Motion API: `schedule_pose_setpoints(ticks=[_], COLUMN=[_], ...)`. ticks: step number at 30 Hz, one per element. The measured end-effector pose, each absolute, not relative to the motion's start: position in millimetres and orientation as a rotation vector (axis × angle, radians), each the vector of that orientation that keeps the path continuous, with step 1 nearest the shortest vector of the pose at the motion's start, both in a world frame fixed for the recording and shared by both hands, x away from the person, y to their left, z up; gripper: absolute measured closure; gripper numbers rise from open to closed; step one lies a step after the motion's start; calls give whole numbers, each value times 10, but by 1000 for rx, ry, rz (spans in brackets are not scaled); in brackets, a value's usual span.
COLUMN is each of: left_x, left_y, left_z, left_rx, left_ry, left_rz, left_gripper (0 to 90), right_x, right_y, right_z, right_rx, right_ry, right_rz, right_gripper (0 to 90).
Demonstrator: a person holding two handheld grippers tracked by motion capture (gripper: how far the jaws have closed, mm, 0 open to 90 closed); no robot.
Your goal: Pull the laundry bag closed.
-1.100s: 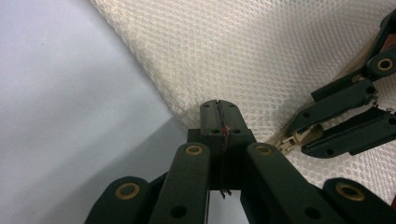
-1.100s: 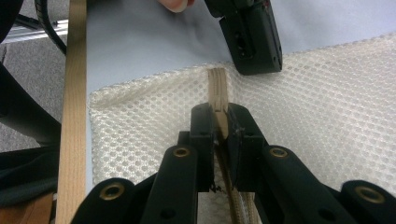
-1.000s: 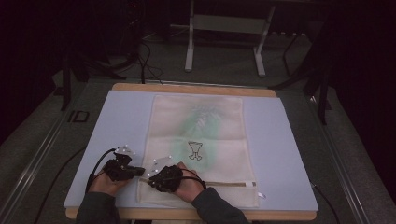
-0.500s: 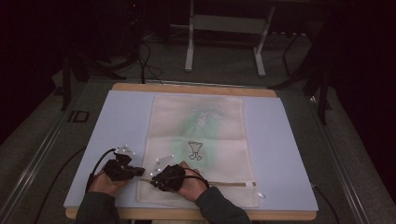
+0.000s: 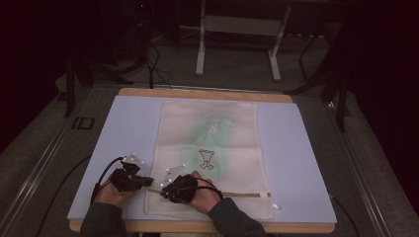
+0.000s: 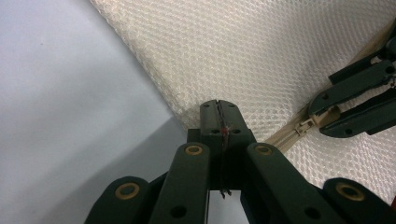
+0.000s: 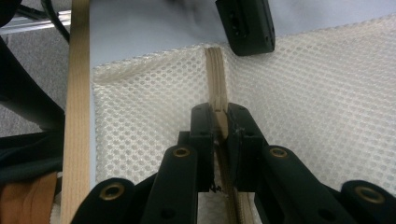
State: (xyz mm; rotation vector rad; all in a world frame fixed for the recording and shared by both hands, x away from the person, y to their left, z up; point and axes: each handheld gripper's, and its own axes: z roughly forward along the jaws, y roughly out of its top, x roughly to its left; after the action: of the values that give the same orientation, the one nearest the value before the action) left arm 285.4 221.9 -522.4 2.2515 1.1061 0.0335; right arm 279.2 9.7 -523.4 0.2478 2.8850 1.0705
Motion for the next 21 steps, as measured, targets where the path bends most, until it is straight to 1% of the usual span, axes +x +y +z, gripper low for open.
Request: schedule_pose_setpoints(ticks=[21], left_x=[2855], left_y=[2213], left_z=[-5218], left_rx=[2264], left_ry=[1098], left_rz=[39], left_gripper=[899], right_x=[2744], right_y=[-31], right_z=[-5202], right_rx=[230], right_ry=[2892], right_rz=[1028], right_gripper=[822])
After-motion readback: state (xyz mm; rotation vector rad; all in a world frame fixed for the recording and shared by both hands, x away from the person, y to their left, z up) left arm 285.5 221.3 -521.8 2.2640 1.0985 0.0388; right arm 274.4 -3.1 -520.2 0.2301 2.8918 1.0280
